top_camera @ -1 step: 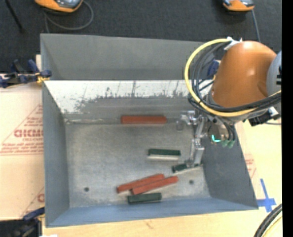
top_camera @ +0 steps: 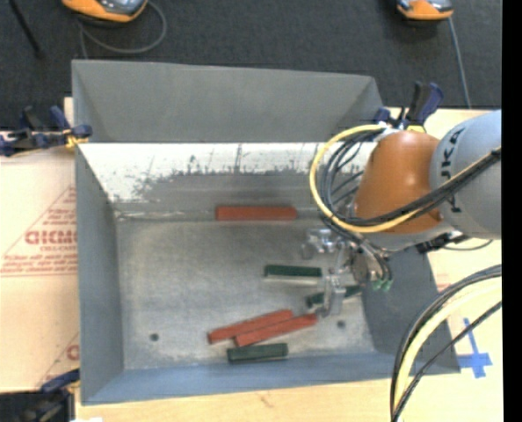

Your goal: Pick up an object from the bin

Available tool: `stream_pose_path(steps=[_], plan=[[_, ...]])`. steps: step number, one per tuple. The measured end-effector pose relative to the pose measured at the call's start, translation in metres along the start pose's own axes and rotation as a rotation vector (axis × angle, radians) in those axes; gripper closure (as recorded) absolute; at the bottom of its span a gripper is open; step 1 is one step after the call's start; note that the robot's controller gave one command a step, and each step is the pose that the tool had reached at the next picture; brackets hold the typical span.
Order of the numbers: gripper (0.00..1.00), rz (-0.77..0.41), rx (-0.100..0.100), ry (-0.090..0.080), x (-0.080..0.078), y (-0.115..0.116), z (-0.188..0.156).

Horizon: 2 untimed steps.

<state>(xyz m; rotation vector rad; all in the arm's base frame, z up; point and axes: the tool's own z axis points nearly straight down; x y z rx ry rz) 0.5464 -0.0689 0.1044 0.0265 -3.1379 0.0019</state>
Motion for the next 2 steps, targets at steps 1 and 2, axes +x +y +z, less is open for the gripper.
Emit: stream_pose_path(steps=[1,2], plan=[[0.00,-0.077,0.001,-0.012,-0.094,0.001,0.034],[0.00,-0.387,0.000,-0.007,-0.068,0.038,0.033]])
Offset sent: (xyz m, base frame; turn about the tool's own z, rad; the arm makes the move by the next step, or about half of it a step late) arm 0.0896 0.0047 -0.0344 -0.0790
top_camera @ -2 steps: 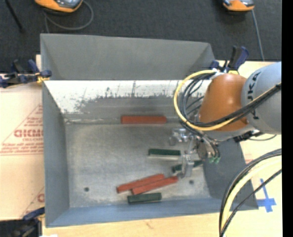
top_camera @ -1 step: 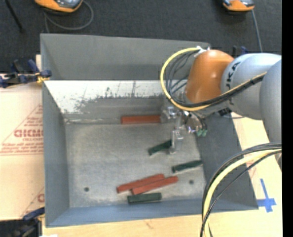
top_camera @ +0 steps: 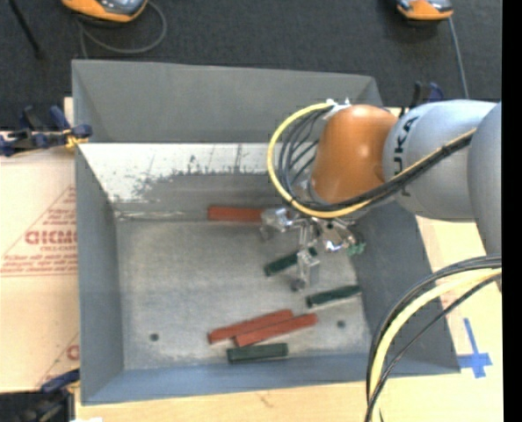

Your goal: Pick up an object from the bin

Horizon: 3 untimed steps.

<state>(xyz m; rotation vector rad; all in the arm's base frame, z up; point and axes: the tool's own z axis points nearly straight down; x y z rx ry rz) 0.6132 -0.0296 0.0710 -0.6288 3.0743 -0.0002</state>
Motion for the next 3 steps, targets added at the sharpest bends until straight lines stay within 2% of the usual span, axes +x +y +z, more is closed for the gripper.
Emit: stream_pose_path(steps=[1,2,3], plan=[[1.00,0.002,0.000,-0.001,0.000,-0.001,0.000],[1.00,-0.080,0.006,-0.007,0.013,-0.007,-0.129],[1.00,-0.132,0.003,-0.003,0.022,0.002,-0.151]])
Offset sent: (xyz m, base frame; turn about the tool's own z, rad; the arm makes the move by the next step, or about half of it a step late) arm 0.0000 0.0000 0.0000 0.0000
